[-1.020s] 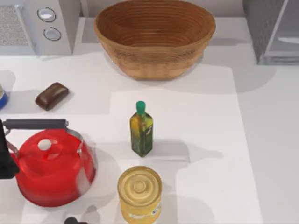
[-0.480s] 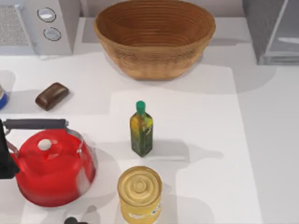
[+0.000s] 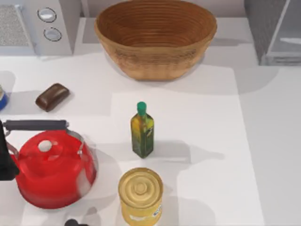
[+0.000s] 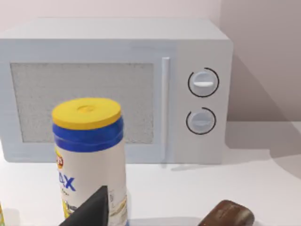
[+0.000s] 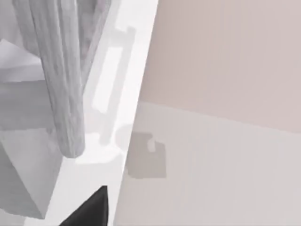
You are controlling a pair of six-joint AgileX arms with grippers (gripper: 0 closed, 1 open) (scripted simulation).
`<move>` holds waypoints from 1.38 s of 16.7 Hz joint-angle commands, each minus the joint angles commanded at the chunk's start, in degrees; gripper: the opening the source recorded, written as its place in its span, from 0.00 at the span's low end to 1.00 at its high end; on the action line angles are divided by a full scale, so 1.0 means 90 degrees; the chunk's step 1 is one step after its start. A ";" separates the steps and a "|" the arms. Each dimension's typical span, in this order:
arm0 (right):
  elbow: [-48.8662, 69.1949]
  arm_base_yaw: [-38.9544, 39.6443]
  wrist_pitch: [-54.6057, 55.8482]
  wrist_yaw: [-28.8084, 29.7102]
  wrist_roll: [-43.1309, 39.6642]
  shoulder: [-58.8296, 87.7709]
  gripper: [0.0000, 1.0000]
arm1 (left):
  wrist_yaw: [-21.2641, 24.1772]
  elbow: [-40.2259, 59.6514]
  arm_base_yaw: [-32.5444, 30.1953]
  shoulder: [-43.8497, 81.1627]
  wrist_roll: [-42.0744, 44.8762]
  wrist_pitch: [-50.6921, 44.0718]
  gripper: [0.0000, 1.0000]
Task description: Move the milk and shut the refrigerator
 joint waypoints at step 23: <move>-0.0852 0.3829 0.5039 0.1664 0.6536 0.0102 1.00 | 0.0000 0.0000 0.0000 0.0000 0.0000 0.0000 1.00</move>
